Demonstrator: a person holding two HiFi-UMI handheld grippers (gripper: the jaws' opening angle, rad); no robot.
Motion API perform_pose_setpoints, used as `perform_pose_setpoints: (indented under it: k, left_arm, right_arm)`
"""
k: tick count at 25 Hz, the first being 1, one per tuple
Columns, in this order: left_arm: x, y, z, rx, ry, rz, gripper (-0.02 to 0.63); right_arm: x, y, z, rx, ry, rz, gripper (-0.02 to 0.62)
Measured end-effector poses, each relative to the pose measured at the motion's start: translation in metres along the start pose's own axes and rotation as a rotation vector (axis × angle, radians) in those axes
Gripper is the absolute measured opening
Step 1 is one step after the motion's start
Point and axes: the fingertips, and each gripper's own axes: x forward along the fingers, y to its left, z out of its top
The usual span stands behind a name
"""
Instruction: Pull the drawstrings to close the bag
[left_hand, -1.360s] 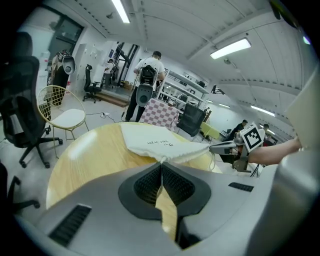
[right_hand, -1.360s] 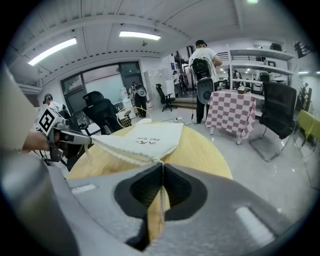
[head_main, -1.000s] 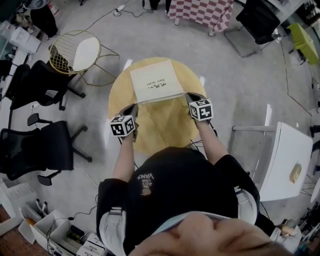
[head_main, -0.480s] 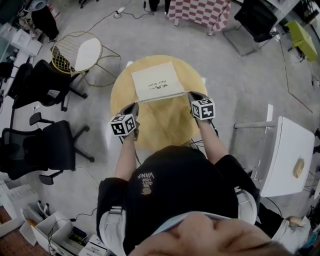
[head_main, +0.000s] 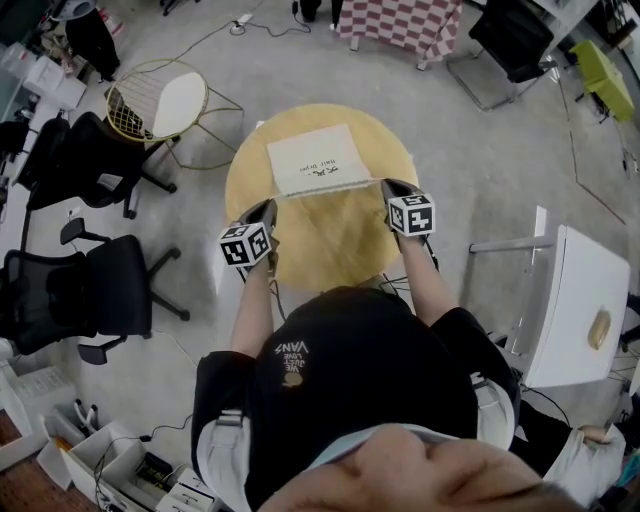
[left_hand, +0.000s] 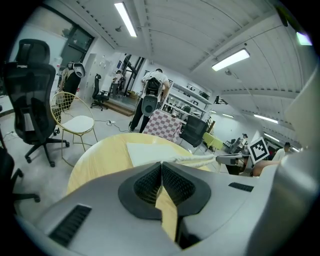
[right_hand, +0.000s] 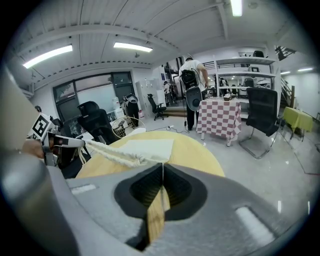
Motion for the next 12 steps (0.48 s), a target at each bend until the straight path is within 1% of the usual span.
perform_pose_setpoints:
  k: [12]
  left_arm:
    - [-0.017,0.017,-0.005,0.029,0.001,0.034,0.015]
  right_arm:
    - [-0.007,0.013,-0.008,-0.011,-0.006,-0.018,0.002]
